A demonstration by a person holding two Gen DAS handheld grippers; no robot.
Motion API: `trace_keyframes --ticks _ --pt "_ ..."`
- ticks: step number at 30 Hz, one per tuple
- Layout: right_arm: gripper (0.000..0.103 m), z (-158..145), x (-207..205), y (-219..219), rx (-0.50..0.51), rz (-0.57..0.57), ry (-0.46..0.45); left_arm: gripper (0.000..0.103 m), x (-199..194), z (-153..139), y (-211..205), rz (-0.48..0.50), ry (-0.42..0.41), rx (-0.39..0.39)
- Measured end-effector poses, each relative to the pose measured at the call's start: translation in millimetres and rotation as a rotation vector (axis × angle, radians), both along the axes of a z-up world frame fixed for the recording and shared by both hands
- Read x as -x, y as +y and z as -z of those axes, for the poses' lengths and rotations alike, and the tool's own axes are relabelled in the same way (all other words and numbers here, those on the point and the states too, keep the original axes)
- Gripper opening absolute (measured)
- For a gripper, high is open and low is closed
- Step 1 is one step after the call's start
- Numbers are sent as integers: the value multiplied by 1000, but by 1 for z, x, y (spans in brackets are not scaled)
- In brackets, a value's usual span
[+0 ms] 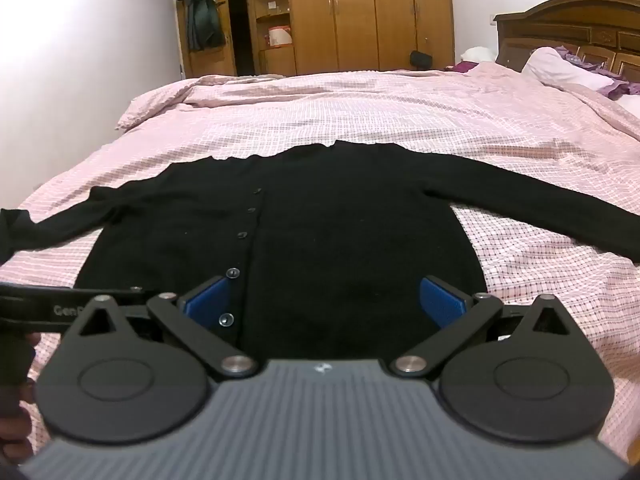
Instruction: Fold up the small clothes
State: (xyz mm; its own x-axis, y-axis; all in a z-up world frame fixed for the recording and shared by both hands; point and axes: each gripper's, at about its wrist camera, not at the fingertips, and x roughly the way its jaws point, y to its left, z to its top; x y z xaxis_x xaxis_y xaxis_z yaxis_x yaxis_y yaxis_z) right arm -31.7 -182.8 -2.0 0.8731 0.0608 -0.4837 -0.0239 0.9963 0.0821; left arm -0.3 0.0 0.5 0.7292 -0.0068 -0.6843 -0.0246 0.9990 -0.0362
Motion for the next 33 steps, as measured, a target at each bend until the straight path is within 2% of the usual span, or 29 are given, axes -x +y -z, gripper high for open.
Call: trace_keyframes --ticks 33 --pt "103 7 -3 -4 -29 -9 19 103 0 -1 2 -23 11 -13"
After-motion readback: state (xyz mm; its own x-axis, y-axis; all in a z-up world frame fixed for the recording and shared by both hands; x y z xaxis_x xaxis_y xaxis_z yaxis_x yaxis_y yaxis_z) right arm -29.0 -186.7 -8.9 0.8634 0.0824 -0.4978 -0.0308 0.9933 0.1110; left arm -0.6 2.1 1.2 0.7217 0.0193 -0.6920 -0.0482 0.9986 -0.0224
